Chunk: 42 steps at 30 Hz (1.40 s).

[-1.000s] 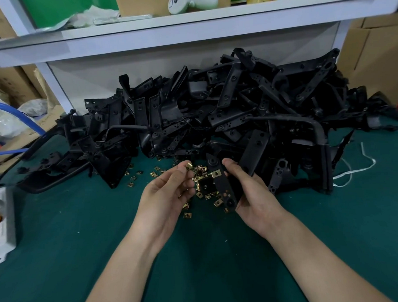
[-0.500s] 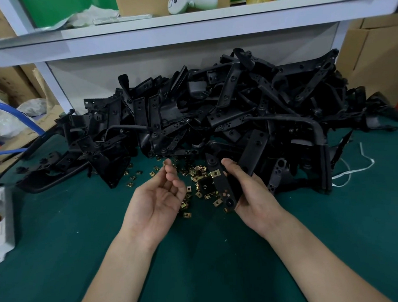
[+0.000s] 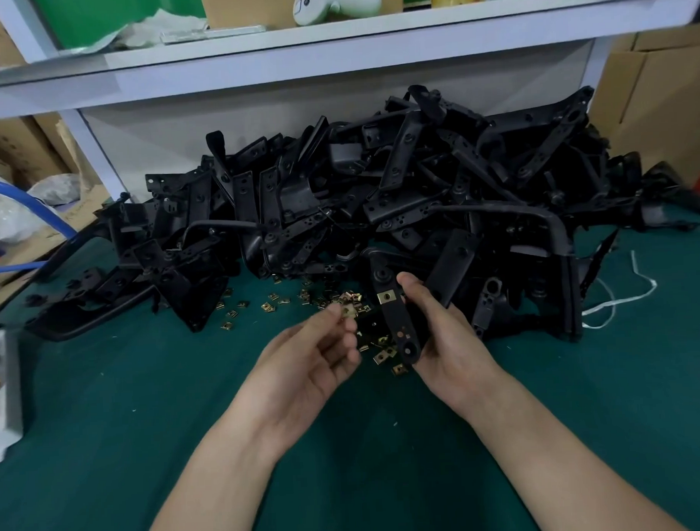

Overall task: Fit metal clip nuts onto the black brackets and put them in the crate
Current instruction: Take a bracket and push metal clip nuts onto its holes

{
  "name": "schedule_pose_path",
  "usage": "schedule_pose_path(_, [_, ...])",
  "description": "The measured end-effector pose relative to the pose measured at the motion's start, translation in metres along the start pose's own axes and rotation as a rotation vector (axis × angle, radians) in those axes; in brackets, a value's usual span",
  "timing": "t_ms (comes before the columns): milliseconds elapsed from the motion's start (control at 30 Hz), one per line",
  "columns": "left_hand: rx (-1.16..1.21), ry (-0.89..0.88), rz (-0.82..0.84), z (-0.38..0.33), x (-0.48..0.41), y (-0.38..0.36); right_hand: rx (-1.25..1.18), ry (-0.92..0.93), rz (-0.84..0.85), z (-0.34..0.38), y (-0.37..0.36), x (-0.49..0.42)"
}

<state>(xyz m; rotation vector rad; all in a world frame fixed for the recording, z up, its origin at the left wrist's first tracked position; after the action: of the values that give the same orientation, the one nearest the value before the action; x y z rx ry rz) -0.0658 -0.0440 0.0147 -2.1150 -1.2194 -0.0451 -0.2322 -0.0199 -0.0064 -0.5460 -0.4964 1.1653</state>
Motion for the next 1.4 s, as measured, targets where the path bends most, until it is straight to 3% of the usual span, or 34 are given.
schedule_pose_path(333, [-0.06, 0.076, 0.084, 0.022, 0.007, -0.021, 0.061, 0.053, -0.014, 0.0, 0.001, -0.001])
schedule_pose_path(1167, [-0.021, -0.07, 0.035, 0.038, -0.004, -0.023, 0.162, 0.403, -0.131, 0.0, 0.0, -0.001])
schedule_pose_path(1300, [-0.004, -0.113, -0.059, 0.045, -0.007, -0.026, 0.193, 0.432, -0.139, 0.0, 0.0, -0.001])
schedule_pose_path(1400, [-0.2, -0.167, -0.199, 0.05, -0.007, -0.027, 0.208, 0.455, -0.11, 0.0, -0.001, 0.002])
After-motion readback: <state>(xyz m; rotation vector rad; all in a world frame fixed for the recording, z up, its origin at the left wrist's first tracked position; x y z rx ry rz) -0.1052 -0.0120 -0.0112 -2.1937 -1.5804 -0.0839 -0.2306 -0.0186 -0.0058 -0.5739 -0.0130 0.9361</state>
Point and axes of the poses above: each hand's wrist, its own x-axis away from the middle knuckle, its own y-axis out of the back of the hand, z = x × y, the point moved 2 cm from there along -x, towards the middle knuckle, and after that the axes turned 10 degrees about y, right-handed, at the moved point
